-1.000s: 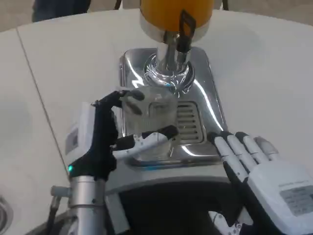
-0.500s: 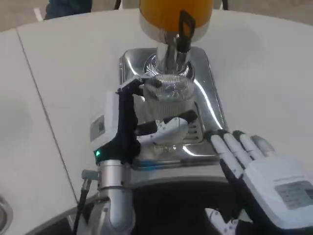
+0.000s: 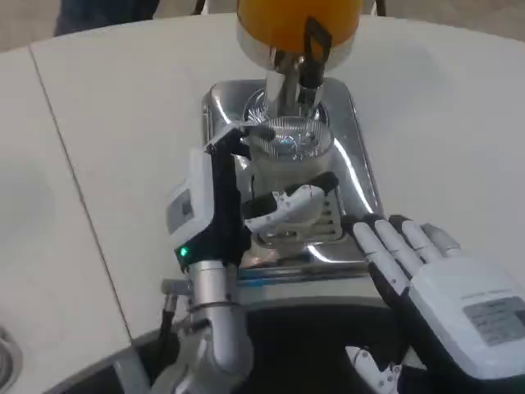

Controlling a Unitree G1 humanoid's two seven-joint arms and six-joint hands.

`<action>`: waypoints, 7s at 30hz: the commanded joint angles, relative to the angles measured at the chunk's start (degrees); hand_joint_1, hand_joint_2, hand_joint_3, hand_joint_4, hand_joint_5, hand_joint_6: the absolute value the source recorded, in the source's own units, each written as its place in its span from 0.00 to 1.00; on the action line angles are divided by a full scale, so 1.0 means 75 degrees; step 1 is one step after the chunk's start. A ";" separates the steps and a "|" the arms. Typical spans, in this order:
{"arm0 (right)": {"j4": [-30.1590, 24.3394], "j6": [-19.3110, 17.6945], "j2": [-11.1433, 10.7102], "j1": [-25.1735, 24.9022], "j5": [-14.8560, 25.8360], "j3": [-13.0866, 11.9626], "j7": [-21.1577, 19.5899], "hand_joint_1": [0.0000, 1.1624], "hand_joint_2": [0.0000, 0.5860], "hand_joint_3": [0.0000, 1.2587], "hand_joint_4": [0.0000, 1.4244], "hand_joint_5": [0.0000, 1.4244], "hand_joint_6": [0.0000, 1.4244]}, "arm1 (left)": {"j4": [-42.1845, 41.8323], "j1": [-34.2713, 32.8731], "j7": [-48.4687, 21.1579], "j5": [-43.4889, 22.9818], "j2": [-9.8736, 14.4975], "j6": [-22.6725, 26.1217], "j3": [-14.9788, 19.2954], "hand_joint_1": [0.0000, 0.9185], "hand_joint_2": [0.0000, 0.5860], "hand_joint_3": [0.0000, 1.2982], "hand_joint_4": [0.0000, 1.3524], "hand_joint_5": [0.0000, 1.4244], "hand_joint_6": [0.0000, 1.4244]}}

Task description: Grasp the cup under the faucet to collect the drink, then remove the cup.

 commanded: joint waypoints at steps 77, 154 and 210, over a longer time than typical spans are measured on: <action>0.1582 0.4257 0.2046 -0.5655 0.4248 -0.0346 -0.0317 0.44 0.93 0.00 0.00 0.00 0.03 | -1.0450 0.8006 -0.5723 0.2159 0.3110 0.1768 0.2051 0.04 0.12 0.00 0.00 0.00 0.00; 0.0665 0.4962 0.0656 -0.6903 -0.0671 0.1790 0.4548 0.24 0.87 0.02 0.00 0.00 0.03 | -0.7148 0.4756 -0.4816 0.0851 0.2314 0.1795 0.1221 0.00 0.28 0.00 0.00 0.04 0.07; -0.1066 -0.0042 -0.0376 0.0536 0.0344 -0.0463 0.0515 0.48 0.75 0.00 0.00 0.00 0.01 | -0.3725 0.1859 -0.3961 -0.0224 0.1121 0.1140 0.0122 0.30 0.12 0.00 0.00 0.02 0.06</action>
